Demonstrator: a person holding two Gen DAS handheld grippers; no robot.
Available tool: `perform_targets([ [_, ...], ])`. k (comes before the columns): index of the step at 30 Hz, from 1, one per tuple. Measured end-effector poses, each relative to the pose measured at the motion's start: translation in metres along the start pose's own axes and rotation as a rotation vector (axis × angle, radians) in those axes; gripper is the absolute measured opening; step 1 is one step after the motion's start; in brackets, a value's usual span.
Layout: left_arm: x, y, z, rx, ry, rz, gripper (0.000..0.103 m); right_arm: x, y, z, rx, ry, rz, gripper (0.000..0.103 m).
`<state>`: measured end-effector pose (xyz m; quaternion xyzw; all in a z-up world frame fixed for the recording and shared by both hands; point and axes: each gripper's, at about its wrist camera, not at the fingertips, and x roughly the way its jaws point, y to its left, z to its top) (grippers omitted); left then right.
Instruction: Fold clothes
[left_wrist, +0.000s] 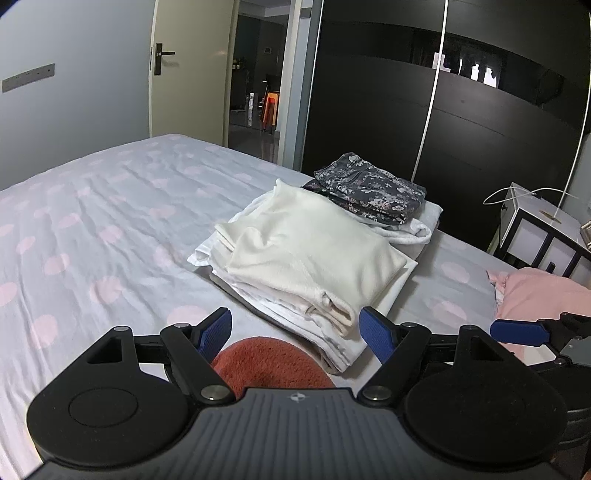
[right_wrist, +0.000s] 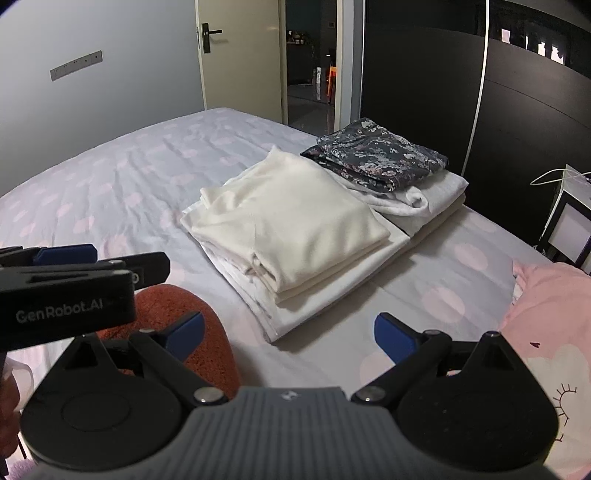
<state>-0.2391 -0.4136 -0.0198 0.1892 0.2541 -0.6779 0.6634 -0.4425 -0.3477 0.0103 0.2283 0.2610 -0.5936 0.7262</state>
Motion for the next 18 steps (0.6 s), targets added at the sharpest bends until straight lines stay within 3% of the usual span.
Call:
perform_targets([
  [18, -0.0001, 0.0001, -0.0033, -0.005, 0.006, 0.003, 0.075, 0.0007, 0.0013, -0.0021, -0.001, 0.0, 0.008, 0.099],
])
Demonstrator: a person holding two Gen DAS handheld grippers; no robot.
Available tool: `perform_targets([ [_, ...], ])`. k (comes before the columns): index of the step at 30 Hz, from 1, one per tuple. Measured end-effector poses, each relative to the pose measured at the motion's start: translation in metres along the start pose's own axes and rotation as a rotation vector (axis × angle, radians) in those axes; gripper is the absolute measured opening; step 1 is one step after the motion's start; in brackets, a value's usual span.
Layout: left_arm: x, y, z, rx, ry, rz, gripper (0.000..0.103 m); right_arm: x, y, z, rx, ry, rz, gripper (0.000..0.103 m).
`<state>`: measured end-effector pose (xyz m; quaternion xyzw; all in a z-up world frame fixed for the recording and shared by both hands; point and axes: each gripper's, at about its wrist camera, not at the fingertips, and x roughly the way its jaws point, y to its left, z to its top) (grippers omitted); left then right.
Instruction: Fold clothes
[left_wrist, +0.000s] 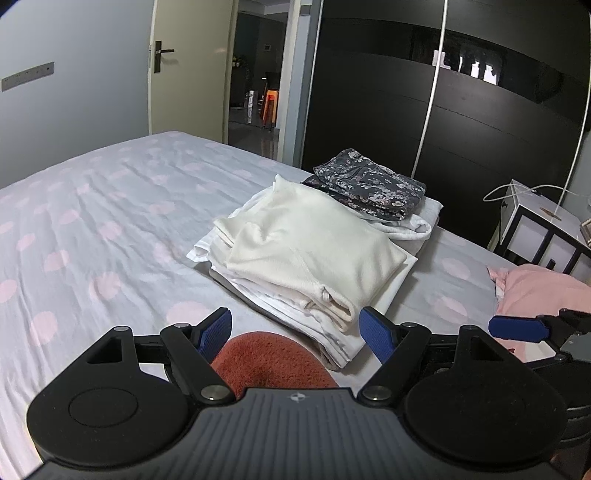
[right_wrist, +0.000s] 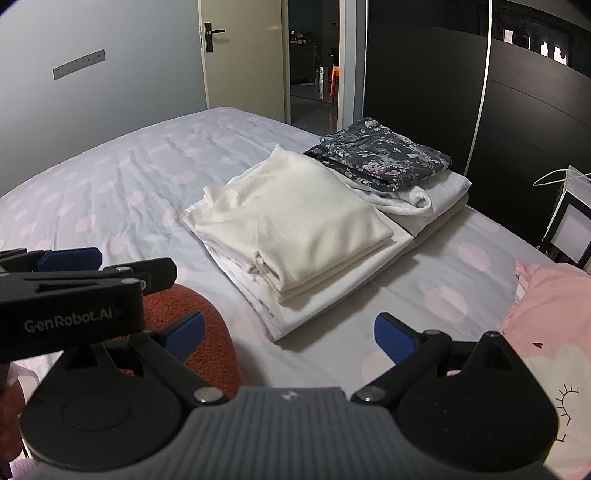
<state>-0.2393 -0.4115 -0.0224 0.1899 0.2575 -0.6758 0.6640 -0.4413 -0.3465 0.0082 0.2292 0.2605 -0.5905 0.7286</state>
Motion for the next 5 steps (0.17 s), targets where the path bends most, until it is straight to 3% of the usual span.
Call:
perform_targets([
  [5, -0.0022, 0.001, -0.0008, 0.0, -0.016, 0.025, 0.076, 0.0011, -0.001, 0.0001, 0.004, 0.005, 0.002, 0.099],
])
